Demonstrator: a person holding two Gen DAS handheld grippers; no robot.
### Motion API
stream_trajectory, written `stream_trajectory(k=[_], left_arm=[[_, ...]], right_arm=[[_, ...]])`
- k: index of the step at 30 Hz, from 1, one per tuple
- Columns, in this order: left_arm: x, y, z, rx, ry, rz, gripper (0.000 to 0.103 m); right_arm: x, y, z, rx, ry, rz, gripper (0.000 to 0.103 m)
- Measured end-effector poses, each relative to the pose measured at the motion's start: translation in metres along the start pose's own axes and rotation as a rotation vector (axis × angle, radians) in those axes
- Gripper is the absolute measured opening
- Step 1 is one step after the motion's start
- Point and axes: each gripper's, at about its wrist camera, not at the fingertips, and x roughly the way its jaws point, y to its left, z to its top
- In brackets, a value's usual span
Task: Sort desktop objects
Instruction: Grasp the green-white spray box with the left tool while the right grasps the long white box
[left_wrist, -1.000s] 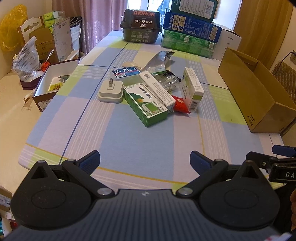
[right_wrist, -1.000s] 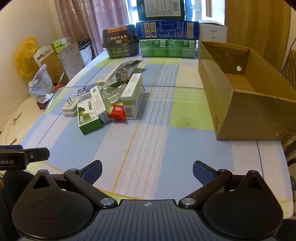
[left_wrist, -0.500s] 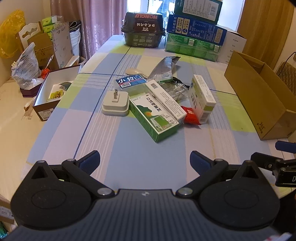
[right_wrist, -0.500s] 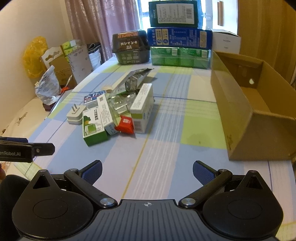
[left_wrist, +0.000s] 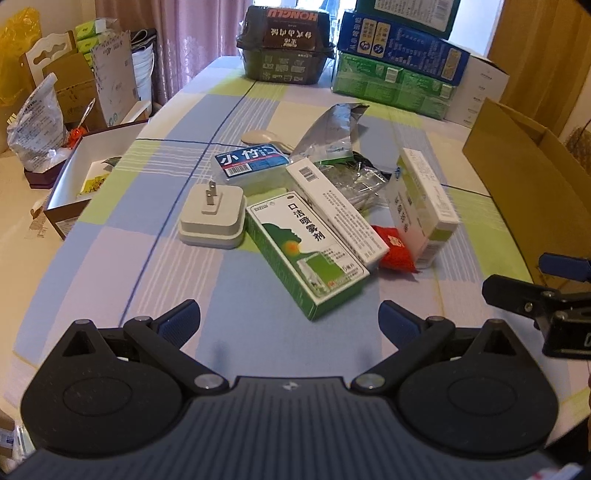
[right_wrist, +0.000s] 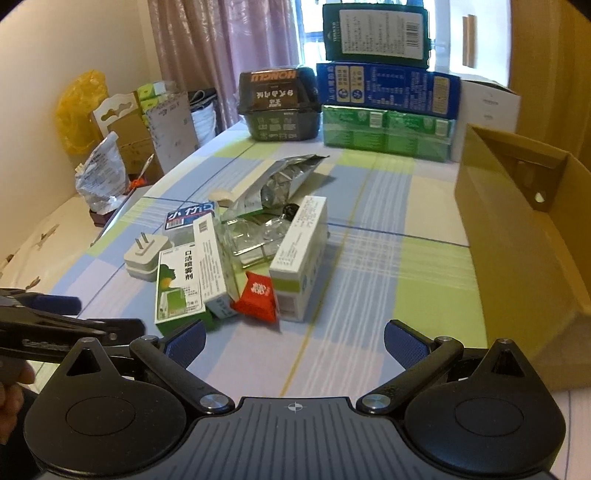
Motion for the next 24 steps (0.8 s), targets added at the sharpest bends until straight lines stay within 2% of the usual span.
stream_trajectory(k=[5,14,21,24], left_arm=[[0.026,-0.01,0.008,0.005,0.004,-0.02,0.098],[0.064,-0.022,0.015,0.059,0.009,-0.001,0.095],[0.063,-0.012,0.013,0.086,0.002,0.011,0.089],[0.06,-0.006,0.012,0.078,0.005,0.005,0.081]], right_arm=[[0.017,-0.008,0.004,0.004,0.012,-0.001,0.091],[0.031,-0.021,0.014,0.025,-0.003,0.011,0.088],[0.049,-0.012,0.024,0.011,-0.001,0.029,0.087],[0.063,-0.009,0.025,0.014,0.016,0.025,0.079]])
